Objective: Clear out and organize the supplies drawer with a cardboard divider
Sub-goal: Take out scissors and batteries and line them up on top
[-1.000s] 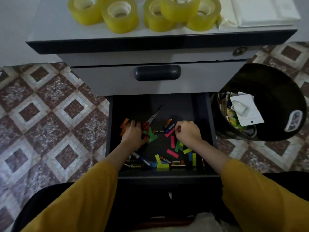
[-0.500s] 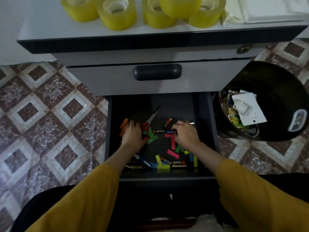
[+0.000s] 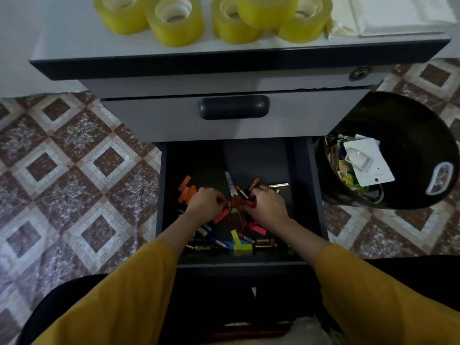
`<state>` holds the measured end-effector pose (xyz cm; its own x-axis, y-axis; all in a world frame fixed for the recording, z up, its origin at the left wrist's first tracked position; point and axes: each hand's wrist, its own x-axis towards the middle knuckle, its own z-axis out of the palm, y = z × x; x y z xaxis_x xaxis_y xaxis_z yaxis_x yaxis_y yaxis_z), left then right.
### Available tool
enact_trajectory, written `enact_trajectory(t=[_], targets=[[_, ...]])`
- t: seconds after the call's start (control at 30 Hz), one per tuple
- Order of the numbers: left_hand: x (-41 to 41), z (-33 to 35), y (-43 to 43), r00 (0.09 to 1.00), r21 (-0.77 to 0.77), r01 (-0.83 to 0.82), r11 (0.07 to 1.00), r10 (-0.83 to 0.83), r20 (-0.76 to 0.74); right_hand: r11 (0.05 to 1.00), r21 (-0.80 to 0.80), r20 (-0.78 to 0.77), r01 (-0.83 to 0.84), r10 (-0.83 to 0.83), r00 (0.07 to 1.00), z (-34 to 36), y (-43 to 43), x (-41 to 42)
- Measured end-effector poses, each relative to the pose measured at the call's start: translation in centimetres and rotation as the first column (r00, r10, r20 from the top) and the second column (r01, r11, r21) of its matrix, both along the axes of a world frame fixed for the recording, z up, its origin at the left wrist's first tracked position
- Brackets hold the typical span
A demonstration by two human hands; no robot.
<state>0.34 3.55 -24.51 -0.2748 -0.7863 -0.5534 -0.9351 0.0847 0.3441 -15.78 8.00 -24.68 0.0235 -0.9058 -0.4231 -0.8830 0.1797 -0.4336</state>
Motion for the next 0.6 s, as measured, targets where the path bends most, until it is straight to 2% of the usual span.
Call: enact_trajectory(t=[0.13, 0.33, 0.37, 0.43, 0.5, 0.6], targets=[[0.1, 0.1, -0.6, 0.994, -0.124, -0.097, 0.987, 0.091, -0.056, 0.997, 0.062, -0.099, -0.036, 0.042, 0.994, -0.3, 1.1, 1.5], [0.8, 0.1, -1.6, 0.988, -0.142, -0.152, 0.978, 0.147, -0.045, 0.995, 0.089, -0.174, -0.053, 0.068, 0.982, -0.4, 1.7, 2.2], [1.2, 0.2, -1.9, 0.994, -0.112, -0.113, 0.987, 0.111, -0.025, 0.994, 0.093, -0.176, -0.058, 0.074, 0.982, -0.4, 1.7, 2.2], [2.2, 0.6, -2.3, 0.997, 0.011, 0.066, 0.998, -0.067, 0.035, 0.994, 0.097, -0.18, -0.058, 0.075, 0.981, -0.2, 1.6, 2.1], [3.0, 1.0, -2.1, 0.968, 0.144, 0.22, 0.965, -0.234, 0.089, 0.994, 0.095, -0.184, -0.058, 0.075, 0.98, -0.1, 1.5, 2.1], [3.7, 1.0, -1.4, 0.925, 0.213, 0.301, 0.929, -0.339, 0.17, 0.995, 0.088, -0.179, -0.049, 0.064, 0.982, -0.1, 1.4, 2.3]])
